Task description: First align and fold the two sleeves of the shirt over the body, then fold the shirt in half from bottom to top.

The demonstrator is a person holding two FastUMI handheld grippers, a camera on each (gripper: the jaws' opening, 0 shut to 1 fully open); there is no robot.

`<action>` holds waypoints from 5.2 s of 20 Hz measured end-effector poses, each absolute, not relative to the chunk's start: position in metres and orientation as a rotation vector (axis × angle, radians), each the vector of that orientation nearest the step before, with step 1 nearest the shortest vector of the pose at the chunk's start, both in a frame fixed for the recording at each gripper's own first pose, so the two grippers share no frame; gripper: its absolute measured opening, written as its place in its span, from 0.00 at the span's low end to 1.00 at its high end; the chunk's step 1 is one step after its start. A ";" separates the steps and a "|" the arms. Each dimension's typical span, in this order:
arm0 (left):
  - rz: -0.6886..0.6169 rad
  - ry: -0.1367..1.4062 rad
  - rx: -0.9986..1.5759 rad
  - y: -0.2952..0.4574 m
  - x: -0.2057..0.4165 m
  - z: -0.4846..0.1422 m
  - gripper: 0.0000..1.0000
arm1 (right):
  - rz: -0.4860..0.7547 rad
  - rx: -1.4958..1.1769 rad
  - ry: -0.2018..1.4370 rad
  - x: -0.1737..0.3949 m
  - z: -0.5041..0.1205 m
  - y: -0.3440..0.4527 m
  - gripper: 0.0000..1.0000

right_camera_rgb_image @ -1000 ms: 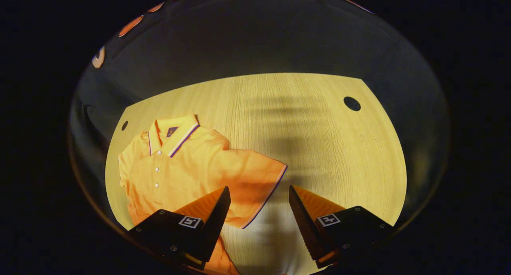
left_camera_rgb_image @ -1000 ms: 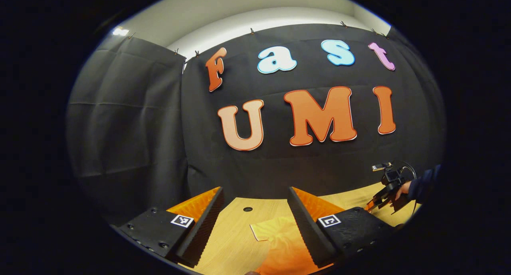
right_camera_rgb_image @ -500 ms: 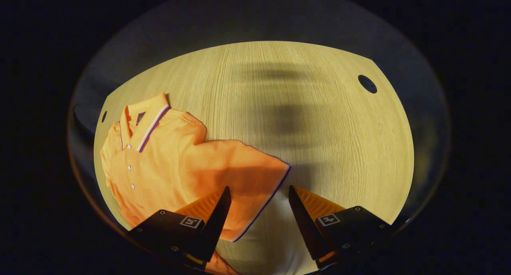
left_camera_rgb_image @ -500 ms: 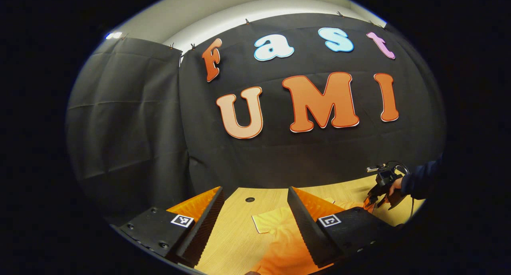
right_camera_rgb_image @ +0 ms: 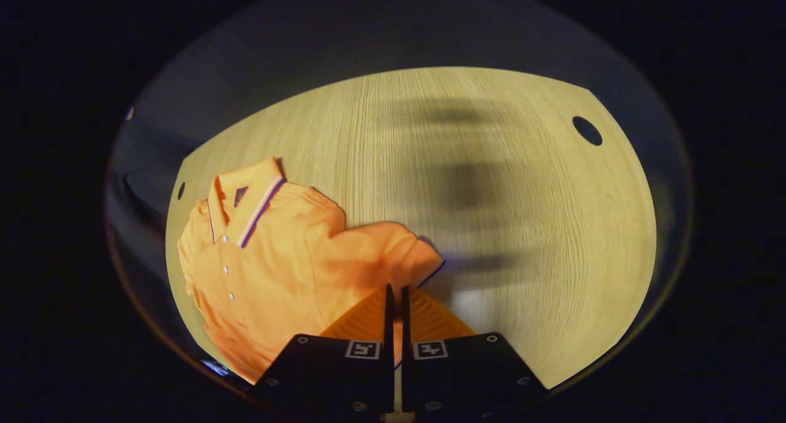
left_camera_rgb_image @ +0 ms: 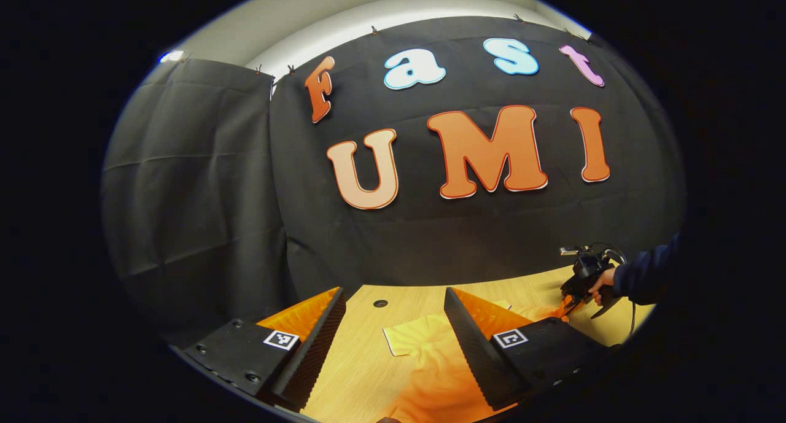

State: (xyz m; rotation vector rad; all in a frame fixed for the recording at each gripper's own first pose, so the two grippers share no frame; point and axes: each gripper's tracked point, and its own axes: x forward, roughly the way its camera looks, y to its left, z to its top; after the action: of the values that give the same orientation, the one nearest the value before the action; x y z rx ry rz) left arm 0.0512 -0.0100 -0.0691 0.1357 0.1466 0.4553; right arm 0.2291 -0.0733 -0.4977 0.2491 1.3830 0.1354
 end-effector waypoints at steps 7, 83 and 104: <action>0.487 0.166 0.122 -0.002 0.042 -0.075 0.99 | 0.244 0.258 1.316 0.242 -0.456 -0.037 0.05; -0.103 1.220 -0.091 0.067 0.331 -0.380 0.14 | -0.250 0.362 0.684 0.018 -0.220 -0.079 0.99; -0.217 0.847 -0.110 0.006 0.244 -0.273 0.98 | -0.217 0.208 0.577 -0.002 -0.211 -0.073 0.99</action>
State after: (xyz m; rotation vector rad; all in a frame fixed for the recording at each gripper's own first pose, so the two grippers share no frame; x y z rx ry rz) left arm 0.2441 0.0057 -0.2730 -0.1096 0.8467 -0.2174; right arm -0.0022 -0.0734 -0.2111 0.2077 0.5769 -0.2168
